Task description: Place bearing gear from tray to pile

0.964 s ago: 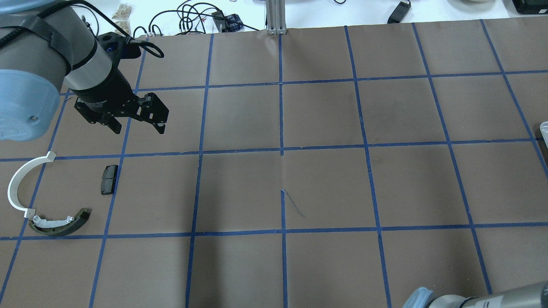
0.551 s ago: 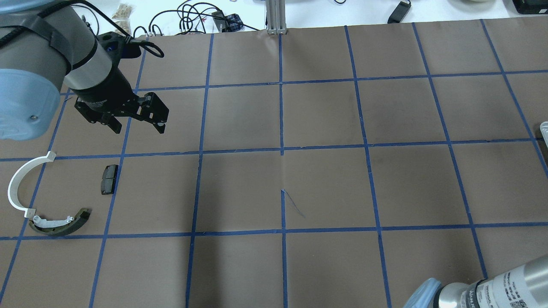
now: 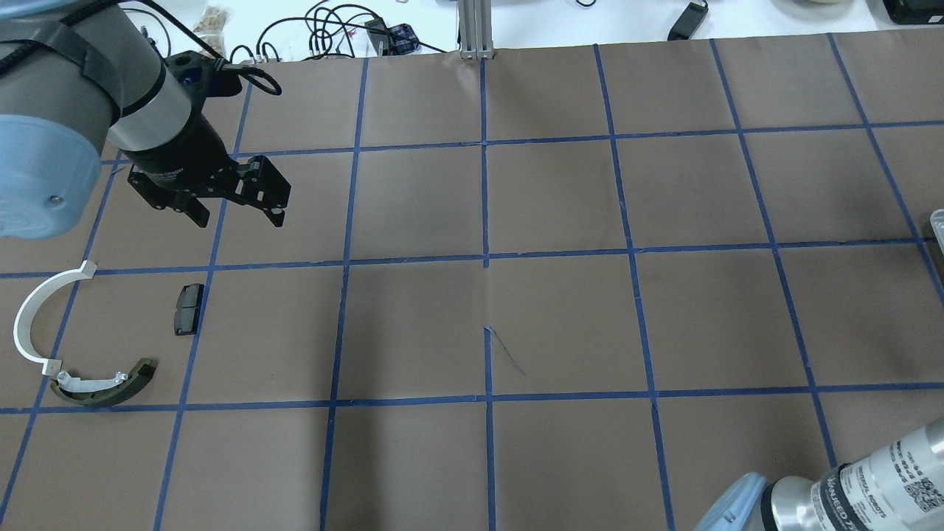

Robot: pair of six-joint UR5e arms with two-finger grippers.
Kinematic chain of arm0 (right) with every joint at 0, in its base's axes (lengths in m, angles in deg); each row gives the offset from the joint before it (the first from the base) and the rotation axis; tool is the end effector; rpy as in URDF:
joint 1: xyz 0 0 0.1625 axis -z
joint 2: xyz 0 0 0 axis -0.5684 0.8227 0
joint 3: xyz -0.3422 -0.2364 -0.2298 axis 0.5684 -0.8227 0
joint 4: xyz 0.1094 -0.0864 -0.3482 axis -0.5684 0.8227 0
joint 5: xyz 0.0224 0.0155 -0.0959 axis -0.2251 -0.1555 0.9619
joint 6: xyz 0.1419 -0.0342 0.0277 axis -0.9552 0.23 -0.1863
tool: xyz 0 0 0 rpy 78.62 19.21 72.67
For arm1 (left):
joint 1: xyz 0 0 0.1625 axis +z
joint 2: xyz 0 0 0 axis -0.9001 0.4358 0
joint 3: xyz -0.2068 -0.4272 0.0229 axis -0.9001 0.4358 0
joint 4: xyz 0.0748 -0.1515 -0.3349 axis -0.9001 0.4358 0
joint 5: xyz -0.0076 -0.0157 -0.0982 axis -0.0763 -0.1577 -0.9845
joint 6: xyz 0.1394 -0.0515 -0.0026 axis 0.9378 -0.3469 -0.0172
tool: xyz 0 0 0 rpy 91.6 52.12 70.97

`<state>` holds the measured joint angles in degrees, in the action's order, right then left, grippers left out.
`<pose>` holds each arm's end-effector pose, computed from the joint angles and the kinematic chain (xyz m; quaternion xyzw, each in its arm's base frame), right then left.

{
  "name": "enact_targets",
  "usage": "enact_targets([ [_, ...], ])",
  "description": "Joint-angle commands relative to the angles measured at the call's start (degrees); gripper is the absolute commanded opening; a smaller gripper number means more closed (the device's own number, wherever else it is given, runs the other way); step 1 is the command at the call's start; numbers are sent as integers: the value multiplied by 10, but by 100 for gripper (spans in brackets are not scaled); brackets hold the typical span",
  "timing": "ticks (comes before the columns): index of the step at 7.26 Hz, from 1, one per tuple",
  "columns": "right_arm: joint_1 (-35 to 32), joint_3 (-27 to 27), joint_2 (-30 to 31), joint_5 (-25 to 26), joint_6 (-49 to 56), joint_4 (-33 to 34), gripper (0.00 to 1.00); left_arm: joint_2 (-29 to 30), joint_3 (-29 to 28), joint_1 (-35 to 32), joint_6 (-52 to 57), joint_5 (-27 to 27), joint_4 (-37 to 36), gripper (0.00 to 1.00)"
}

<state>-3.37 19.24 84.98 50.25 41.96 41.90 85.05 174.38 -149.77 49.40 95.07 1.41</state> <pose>-0.4510 -0.5112 0.2312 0.1843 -0.9824 -0.0176 0.0264 -0.1017 -0.4365 0.4466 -0.0254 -0.9996 -0.0076 0.0056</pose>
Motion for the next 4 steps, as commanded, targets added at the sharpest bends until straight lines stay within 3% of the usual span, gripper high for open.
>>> enact_targets([
  [1,0,-3,-13,-3,1,8,85,0,-1,0,0,-1,0,100],
  [2,0,-3,-16,-1,1,8,73,0,-1,0,0,-1,0,100],
  [4,0,-4,-24,-1,5,9,64,0,-1,0,0,-2,0,100],
])
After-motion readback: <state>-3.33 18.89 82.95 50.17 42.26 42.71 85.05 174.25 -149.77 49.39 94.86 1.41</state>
